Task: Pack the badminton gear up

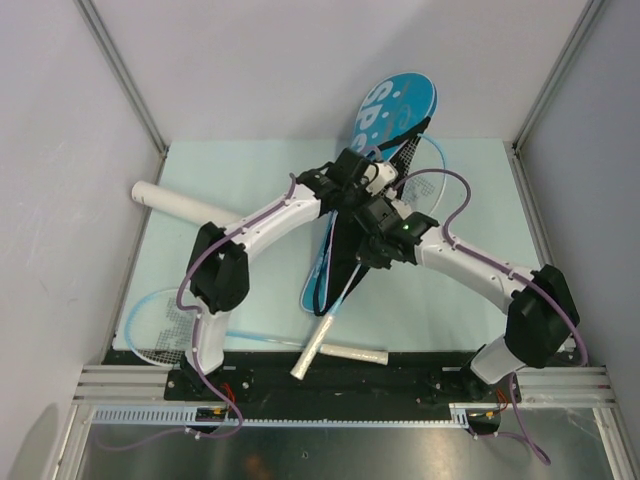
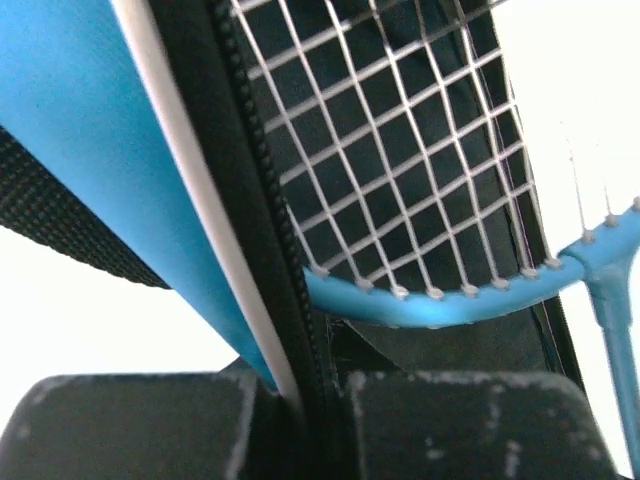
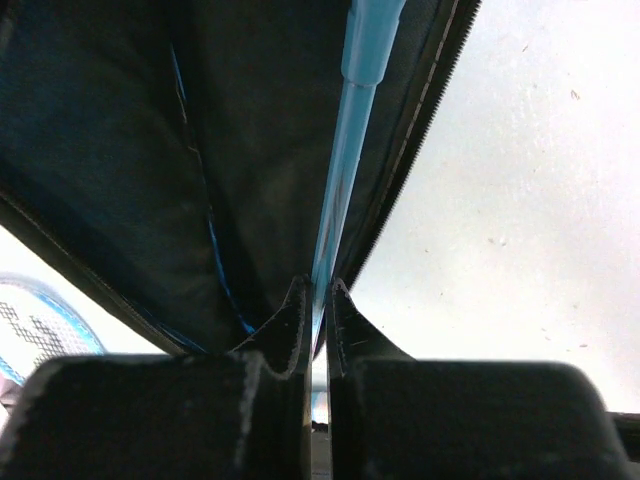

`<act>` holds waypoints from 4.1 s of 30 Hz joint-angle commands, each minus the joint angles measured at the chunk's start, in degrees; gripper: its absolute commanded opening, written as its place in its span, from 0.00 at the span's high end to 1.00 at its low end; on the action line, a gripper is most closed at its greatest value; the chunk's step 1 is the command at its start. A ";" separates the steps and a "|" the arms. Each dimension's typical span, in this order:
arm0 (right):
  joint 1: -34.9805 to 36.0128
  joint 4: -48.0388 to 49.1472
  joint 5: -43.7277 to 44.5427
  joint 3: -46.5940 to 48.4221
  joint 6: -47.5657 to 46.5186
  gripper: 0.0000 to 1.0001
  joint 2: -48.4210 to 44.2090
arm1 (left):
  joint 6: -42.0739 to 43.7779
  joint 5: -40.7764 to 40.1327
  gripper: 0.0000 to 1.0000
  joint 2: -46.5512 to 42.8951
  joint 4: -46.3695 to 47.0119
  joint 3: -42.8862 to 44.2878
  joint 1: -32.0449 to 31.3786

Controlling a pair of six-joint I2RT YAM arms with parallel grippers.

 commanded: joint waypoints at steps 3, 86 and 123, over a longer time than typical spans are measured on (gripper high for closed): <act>0.34 8.61 -1.50 -2.62 -9.75 1.00 -10.36 | 6.19 3.73 1.00 -4.49 2.91 4.06 3.14; -21.64 67.15 -4.77 -22.31 1.49 1.00 2.71 | 12.60 14.98 1.00 0.35 2.83 1.52 2.62; -24.72 59.07 17.47 -7.29 27.07 1.00 15.11 | 7.68 36.69 1.00 -2.99 0.63 1.08 5.60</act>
